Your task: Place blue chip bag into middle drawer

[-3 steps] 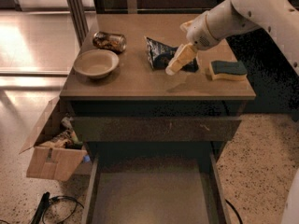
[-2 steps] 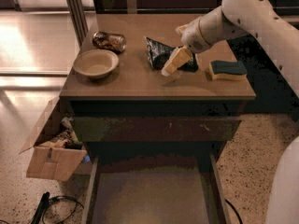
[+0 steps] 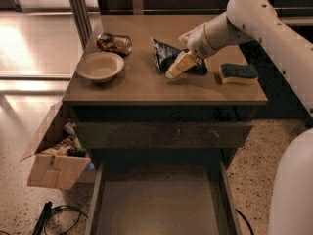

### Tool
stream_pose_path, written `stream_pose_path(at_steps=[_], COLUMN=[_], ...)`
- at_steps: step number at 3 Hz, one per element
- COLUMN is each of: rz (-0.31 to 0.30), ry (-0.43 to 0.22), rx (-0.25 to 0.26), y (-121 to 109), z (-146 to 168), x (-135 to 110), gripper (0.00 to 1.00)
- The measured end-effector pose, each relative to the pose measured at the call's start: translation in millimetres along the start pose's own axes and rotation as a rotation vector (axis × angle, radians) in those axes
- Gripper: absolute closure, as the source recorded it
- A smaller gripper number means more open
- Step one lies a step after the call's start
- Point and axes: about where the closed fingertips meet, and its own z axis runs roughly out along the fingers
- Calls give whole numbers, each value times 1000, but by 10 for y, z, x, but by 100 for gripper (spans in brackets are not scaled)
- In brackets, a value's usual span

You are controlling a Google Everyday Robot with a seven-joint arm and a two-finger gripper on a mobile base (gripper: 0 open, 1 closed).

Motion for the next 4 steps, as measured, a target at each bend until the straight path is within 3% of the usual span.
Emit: stream_pose_path(at_steps=[3, 4], rz=[0, 0], ry=[0, 0], rx=[0, 0], y=[0, 1], z=[1, 2], x=[0, 0], gripper=[87, 100])
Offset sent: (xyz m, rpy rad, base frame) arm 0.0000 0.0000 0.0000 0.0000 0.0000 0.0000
